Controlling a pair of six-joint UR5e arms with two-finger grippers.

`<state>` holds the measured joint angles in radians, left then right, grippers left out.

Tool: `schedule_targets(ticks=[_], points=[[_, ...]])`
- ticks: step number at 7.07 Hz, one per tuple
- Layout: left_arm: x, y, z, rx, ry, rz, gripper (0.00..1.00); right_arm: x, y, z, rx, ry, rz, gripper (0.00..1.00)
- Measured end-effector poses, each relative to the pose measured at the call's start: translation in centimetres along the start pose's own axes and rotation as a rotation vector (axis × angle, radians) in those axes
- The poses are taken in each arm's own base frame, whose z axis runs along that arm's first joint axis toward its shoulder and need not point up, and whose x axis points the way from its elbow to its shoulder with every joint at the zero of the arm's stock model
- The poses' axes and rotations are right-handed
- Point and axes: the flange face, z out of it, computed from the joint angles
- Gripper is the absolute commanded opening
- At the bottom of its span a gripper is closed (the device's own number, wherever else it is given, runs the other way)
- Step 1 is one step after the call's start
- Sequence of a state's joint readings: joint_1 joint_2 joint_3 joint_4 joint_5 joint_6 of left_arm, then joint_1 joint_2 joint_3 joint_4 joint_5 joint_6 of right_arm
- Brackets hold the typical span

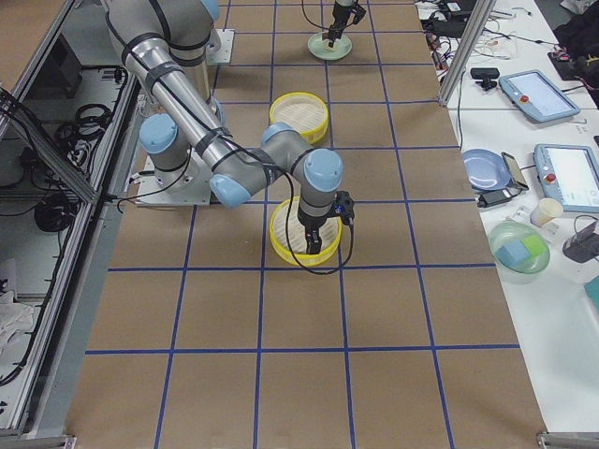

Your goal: Stack buns with steamer

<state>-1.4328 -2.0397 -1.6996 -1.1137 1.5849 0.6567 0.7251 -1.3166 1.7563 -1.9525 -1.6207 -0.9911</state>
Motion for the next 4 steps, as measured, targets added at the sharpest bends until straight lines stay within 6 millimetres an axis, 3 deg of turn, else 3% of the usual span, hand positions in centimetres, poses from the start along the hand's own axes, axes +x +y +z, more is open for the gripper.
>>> schedule_targets(ticks=[1,3,4], points=[[-0.2,0.0,0.6,-0.020,-0.008,0.002,0.03,0.5,-0.4,1.5,-0.006,-0.010,-0.003,0.70],[-0.6,0.1,1.6,-0.060,-0.028,0.002,0.00,1.4,-1.1,4.8,-0.015,-0.021,-0.003,0.62],[-0.8,0.0,1.7,-0.064,-0.031,-0.001,0.00,1.7,-1.4,6.4,-0.014,-0.022,0.000,0.38]])
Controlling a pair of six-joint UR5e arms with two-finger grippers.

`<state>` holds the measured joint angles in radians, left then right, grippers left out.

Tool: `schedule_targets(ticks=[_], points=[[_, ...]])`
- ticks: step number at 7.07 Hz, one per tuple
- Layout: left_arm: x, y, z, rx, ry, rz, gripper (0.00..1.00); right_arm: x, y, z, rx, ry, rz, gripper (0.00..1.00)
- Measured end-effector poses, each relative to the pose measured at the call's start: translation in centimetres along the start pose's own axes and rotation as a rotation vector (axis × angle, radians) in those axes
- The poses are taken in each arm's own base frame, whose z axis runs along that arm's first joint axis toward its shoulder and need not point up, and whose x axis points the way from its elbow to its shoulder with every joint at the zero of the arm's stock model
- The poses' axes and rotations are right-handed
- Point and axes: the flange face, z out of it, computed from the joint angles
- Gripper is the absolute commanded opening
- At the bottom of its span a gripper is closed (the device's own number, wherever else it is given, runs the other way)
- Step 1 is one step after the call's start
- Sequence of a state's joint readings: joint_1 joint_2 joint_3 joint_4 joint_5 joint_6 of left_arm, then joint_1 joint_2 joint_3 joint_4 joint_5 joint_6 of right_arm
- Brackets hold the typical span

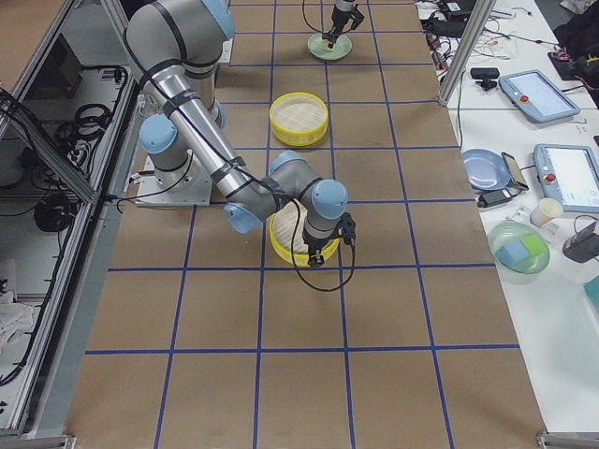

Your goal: Stack buns with steamer

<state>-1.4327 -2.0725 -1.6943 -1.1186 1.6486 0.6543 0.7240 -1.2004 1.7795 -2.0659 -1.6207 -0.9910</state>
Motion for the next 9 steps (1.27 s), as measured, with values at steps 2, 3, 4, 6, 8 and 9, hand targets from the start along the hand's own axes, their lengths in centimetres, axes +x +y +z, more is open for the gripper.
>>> schedule_targets(ticks=[2,3,4,6,8,9], points=[[0.3,-0.5,-1.9,0.060,0.024,-0.074,0.00,0.0,-0.2,1.2,0.003,-0.008,0.004,0.05],[1.2,-1.0,-4.2,0.105,0.046,-0.159,0.00,0.0,-0.2,1.3,0.001,-0.009,0.009,0.00],[3.2,-1.6,-6.6,0.136,0.062,-0.239,0.00,0.0,-0.1,1.4,-0.004,-0.008,0.017,0.00],[11.2,-3.3,-10.5,0.187,0.108,-0.365,0.00,0.0,-0.1,1.1,-0.003,-0.007,0.026,0.00],[20.1,-4.9,-12.1,0.214,0.234,-0.444,0.00,-1.0,0.4,-1.7,-0.003,-0.011,0.045,0.00],[24.0,-5.5,-12.1,0.206,0.305,-0.456,0.00,-2.5,0.5,-3.9,-0.003,-0.009,0.066,0.00]])
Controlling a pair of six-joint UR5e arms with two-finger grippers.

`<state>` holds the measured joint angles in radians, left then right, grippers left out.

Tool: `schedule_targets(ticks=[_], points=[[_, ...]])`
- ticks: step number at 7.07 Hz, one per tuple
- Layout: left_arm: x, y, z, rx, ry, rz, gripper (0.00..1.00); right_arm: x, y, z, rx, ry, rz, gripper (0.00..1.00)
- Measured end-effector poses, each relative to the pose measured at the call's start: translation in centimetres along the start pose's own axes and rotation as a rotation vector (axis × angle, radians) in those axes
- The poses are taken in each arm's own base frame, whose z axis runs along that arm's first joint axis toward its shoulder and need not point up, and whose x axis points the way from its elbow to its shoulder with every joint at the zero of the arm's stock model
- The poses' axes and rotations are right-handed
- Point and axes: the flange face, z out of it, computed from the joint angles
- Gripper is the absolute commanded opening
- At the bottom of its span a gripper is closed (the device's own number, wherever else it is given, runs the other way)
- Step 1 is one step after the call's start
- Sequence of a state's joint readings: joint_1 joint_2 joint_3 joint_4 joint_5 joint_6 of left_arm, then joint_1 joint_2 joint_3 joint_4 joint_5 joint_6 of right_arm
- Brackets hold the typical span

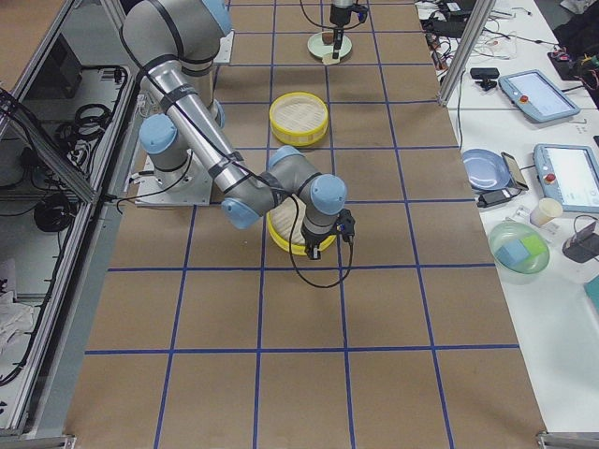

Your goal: Stack buns with steamer

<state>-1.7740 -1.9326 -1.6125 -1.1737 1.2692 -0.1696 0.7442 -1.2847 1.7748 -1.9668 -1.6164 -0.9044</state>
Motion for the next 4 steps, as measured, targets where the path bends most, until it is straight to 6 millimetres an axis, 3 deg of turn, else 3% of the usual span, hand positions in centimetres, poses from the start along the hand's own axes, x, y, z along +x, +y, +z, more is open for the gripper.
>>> schedule_targets(ticks=[2,3,4], points=[[6.7,2.7,3.1,-0.023,0.117,-0.041,0.00,-5.1,-0.4,-4.3,-0.005,0.011,0.051,0.00],[8.9,4.4,5.1,-0.052,0.148,-0.051,0.00,-8.6,-0.6,-6.1,-0.017,0.009,0.076,0.00],[9.5,5.7,6.8,-0.078,0.144,-0.051,0.00,-12.0,-0.6,-7.5,-0.035,0.013,0.097,0.00]])
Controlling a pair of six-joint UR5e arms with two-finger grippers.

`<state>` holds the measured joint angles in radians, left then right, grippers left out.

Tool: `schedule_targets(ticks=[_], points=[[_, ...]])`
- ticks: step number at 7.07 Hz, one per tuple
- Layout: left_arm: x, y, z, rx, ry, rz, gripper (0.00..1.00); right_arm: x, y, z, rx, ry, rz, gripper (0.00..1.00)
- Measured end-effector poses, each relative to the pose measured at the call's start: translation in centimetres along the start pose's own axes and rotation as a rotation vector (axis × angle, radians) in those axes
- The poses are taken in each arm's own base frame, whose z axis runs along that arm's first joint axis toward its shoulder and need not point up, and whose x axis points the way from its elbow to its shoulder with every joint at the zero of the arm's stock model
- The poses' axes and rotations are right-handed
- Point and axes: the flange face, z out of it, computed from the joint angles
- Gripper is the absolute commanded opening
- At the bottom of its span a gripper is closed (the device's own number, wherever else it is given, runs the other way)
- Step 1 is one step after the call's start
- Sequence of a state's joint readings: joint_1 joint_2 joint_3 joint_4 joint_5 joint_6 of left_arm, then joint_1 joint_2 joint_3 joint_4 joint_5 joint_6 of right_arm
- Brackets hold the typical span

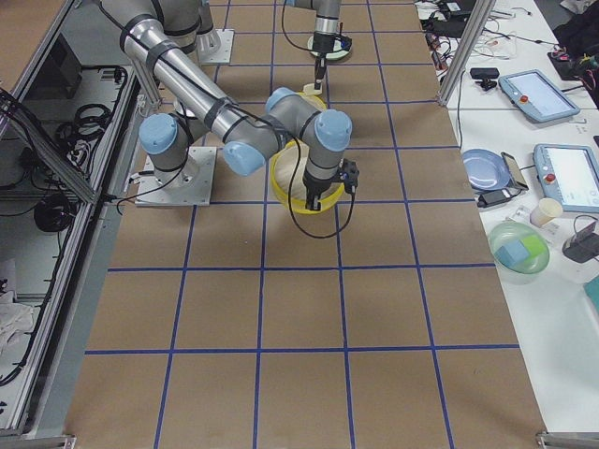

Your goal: Stack buns with steamer

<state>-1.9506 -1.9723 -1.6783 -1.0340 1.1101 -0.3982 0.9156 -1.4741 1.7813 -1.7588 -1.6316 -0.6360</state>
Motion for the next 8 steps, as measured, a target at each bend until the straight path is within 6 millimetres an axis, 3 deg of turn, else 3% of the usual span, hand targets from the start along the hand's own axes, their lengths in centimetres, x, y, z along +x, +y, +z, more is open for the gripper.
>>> schedule_targets(ticks=[2,3,4,6,8], points=[[-1.5,0.6,2.0,-0.010,-0.102,-0.007,0.04,-5.1,0.7,-1.4,-0.029,0.037,0.031,0.00],[-2.6,0.9,3.0,-0.023,-0.157,-0.020,0.72,-6.8,1.1,-1.6,-0.033,0.047,0.045,0.00],[-3.2,1.0,3.8,-0.036,-0.181,-0.035,0.95,-8.5,1.6,-1.7,-0.034,0.053,0.059,0.00],[-3.2,1.0,3.9,-0.033,-0.182,-0.067,1.00,-11.7,1.8,-1.7,-0.036,0.072,0.075,0.00],[-2.4,1.1,2.8,-0.017,-0.159,-0.082,1.00,-13.4,1.8,-1.8,-0.033,0.082,0.095,0.00]])
